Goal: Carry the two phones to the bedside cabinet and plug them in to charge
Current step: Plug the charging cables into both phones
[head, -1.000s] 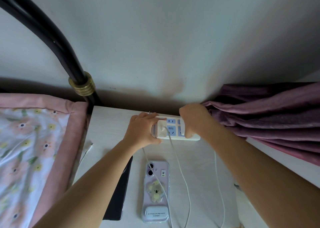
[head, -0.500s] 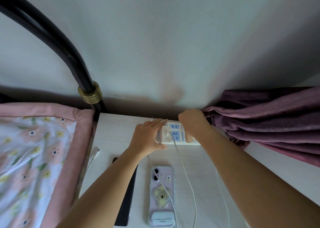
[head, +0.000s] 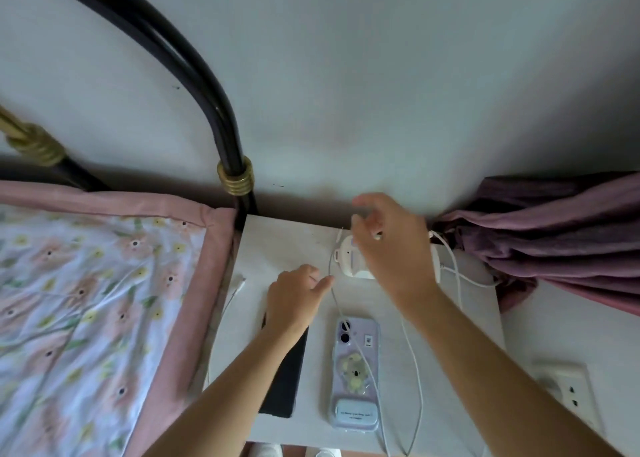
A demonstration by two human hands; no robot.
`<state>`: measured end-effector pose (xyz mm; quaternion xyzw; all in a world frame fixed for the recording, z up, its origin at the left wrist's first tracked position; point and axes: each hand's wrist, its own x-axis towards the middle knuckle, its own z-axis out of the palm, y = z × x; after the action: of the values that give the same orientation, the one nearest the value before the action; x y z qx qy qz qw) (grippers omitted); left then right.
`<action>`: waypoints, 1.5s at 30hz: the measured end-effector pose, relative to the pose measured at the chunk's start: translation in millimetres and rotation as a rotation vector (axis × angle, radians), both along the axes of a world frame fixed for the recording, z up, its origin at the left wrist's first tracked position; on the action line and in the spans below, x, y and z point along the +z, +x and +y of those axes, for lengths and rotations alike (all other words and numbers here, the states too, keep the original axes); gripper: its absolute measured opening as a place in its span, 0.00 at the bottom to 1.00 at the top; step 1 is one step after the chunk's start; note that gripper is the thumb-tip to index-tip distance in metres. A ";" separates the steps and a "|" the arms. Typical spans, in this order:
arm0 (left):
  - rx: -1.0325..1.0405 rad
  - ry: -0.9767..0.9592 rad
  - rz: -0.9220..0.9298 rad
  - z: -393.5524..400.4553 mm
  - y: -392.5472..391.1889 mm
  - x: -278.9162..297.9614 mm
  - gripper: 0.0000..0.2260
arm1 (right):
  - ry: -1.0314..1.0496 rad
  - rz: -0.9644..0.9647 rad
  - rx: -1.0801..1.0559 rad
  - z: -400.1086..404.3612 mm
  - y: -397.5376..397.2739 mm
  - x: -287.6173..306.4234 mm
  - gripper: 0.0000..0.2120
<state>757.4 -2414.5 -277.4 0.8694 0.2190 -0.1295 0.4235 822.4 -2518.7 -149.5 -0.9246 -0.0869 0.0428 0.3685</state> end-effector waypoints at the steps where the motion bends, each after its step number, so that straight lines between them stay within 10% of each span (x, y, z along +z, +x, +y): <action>1: -0.033 0.039 0.023 -8.4 3.8 0.9 0.16 | 0.052 0.060 0.001 6.4 -9.7 -5.6 0.14; 5: -0.026 0.094 0.051 -31.9 16.6 -2.3 0.10 | 0.217 0.325 -0.075 12.1 -32.4 -32.3 0.15; 11: 0.291 -0.376 -0.199 -18.4 5.0 8.3 0.08 | 0.288 0.550 -0.123 -16.0 -25.2 -52.5 0.12; 16: 0.203 -0.621 -0.287 -6.5 -15.0 24.0 0.05 | 0.388 0.748 -0.100 -14.7 -11.4 -51.1 0.32; 22: 0.082 -0.455 -0.259 6.6 -36.2 22.6 0.08 | 0.648 0.666 -0.223 -0.9 -20.0 -53.6 0.12; 25: 0.201 0.032 -0.173 19.8 -61.3 6.2 0.27 | 0.701 0.702 -0.262 -5.1 -30.5 -55.4 0.14; 29: 0.169 0.195 0.087 4.2 -103.6 -2.5 0.48 | 0.666 0.738 -0.254 -12.2 -50.0 -59.1 0.17; 45: 0.102 -0.070 0.188 -2.3 -87.0 -17.4 0.16 | 0.684 0.693 -0.237 -31.3 -66.6 -61.4 0.10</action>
<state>670.5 -2416.8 -294.8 0.8258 0.2974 -0.1963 0.4372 755.8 -2550.1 -210.8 -0.6857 0.1375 0.2743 0.6601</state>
